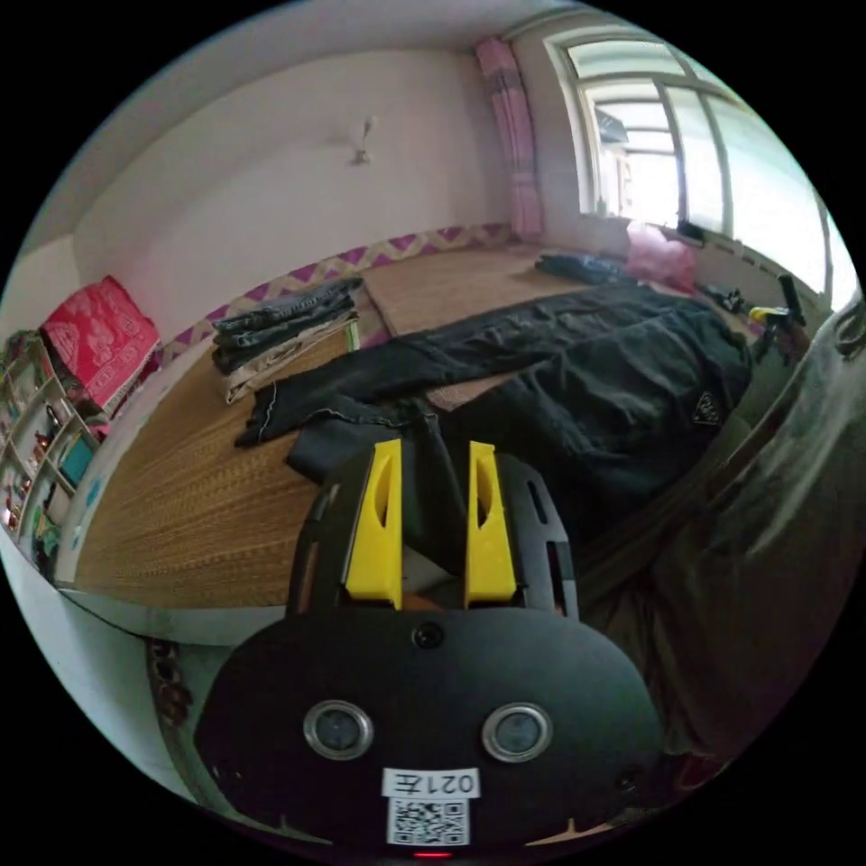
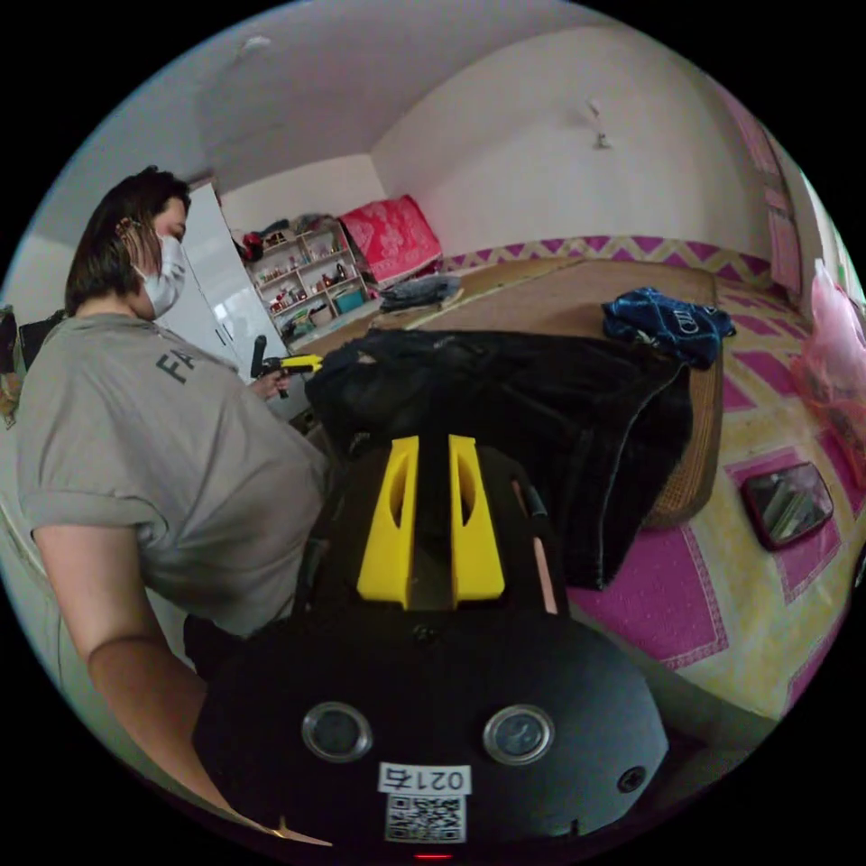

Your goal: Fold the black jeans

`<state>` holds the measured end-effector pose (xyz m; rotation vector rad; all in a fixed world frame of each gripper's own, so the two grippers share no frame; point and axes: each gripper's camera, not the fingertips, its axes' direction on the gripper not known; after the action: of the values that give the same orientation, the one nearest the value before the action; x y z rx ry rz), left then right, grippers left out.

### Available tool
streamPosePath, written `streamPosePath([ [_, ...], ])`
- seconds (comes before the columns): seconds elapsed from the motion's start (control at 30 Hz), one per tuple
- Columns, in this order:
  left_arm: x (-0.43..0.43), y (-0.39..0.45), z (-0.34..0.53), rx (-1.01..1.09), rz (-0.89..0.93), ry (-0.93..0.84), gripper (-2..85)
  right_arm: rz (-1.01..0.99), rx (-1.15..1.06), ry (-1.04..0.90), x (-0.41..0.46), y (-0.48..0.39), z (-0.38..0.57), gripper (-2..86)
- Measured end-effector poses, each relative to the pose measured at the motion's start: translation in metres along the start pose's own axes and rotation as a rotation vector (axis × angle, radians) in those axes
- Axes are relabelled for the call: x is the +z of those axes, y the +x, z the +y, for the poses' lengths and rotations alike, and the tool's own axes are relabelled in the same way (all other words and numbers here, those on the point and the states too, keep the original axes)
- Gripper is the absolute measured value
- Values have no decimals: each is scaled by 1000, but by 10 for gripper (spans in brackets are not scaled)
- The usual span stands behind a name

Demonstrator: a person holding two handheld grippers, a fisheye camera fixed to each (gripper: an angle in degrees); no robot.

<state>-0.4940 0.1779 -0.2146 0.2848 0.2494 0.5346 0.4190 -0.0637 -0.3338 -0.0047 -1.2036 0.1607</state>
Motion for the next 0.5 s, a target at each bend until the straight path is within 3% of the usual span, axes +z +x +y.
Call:
streamPosePath([
  [0.1, 14, 5, -5, -43, -53, -50, 107, -18, -23, -14, 22, 1, -4, 58],
  [0.2, 22, -3, -8, -128, -187, -140, 50, -49, -35, -41, 44, 4, -6, 53],
  [0.3, 6, -20, 5, -183, -175, -93, 1, -60, -48, -64, 59, 7, -6, 49],
  [0.4, -43, -58, 30, -353, -55, 161, -7, -72, -55, -48, 63, 10, -3, 32],
  [0.47, -91, -91, 58, -460, 45, 460, -9, -76, -55, -23, 63, 13, 0, 11],
  [0.5, -101, -100, 66, -476, 76, 525, -9, -76, -55, -17, 63, 14, 1, 7],
])
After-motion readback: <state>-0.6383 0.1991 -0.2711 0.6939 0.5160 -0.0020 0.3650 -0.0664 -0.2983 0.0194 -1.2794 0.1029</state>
